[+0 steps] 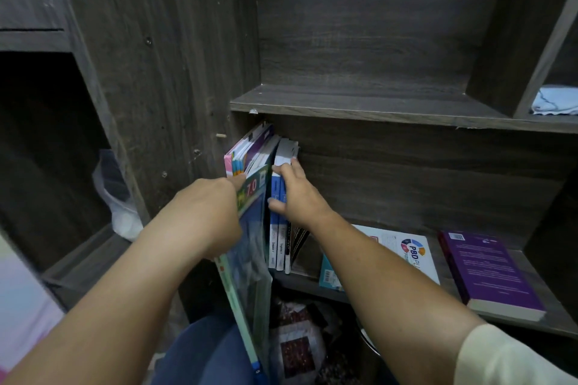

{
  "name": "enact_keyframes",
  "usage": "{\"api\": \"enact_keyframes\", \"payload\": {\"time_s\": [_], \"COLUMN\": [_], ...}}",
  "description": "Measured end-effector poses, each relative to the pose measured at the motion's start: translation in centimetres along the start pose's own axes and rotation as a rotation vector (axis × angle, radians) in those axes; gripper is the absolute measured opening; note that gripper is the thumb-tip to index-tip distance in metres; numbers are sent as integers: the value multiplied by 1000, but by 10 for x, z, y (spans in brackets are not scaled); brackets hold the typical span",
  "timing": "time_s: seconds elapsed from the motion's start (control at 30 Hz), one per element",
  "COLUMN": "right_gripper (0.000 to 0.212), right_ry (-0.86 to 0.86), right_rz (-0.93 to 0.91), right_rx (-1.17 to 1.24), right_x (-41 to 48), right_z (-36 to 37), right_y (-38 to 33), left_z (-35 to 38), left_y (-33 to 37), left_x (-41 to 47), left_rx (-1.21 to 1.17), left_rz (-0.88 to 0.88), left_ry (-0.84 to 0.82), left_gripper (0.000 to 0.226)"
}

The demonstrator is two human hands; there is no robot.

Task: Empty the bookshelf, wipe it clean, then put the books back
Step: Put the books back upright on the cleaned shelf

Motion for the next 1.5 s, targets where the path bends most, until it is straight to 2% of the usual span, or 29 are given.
{"api": "enact_keyframes", "payload": {"time_s": [0.2,0.37,0.67,0.9,0.97,1.03,1.13,1.33,1.43,1.5], "right_gripper": [38,33,32,33,34,34,35,41,66,90], "right_ry": [210,403,512,432,410,388,366,237,60,-46], "right_rz": [68,120,182,154,152,138,119,104,58,129], "right_rx": [86,157,146,168,159,139,118,110,241,376], "right_x": [0,-14,-40,-41,-40,-38,-36,-28,-24,-25], "right_z": [-11,-28,-54,-56,-54,-52,-49,-31,-14,-5], "right_y": [10,25,56,58,57,56,55,32,26,31], "left_z": [5,8,10,44,56,63,67,67,70,77], "left_y": [1,11,35,55,54,50,38,16,15,14], "left_x": [1,7,48,95,97,93,85,85,89,86], "left_rx": [-33,-36,-6,-16,8,62,100,16,-7,-28], "left_rz": [27,29,14,22,79,169,202,137,100,113], "left_ry": [-60,-46,74,311,404,555,686,668,570,531], "left_gripper": [75,76,76,67,52,50,73,96,124,130]}}
Point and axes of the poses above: each hand's wrist, its own x-axis towards the middle knuckle, its own z-axis out of the palm, y = z × x, the point moved 7 cm from there along x, towards the middle knuckle, and after that the axes turned 4 degrees about x, right-handed, at the moved point
